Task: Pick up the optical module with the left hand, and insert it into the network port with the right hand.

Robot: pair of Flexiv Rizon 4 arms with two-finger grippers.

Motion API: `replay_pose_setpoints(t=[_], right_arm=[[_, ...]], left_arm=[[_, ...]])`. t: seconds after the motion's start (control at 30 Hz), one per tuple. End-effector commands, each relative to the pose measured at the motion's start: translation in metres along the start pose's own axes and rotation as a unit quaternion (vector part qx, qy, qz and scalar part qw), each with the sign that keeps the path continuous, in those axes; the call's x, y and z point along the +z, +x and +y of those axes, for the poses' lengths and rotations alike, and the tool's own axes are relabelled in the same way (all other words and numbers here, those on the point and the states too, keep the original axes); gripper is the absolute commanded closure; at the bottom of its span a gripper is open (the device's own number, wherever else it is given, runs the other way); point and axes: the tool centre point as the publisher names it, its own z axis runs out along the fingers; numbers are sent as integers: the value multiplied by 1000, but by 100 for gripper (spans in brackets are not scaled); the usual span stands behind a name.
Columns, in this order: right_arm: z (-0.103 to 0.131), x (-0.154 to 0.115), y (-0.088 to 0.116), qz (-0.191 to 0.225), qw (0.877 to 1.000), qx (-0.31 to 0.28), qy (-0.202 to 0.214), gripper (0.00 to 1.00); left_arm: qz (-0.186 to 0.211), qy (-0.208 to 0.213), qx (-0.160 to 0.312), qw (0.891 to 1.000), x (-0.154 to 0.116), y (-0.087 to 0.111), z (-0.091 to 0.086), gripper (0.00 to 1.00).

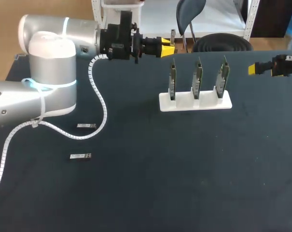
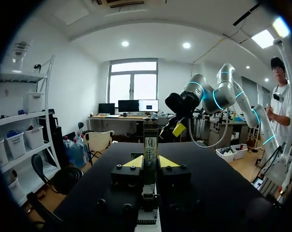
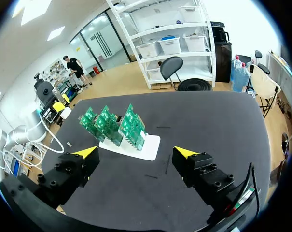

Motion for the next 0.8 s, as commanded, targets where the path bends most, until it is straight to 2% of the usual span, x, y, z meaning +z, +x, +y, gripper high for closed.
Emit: replay_pose_setpoints(t=[0.03, 0.37, 0.8], right_arm=[[0, 0, 0, 0, 1000, 0, 0, 0], [0, 0, 0, 0, 1000, 0, 0, 0], [0, 0, 0, 0, 1000, 0, 0, 0]], left_arm=[[2, -5, 4, 1000, 1, 3, 3, 100], [6, -6, 8, 1000, 1, 8, 6, 100], [6, 3, -1, 1000, 10, 11, -7, 100]])
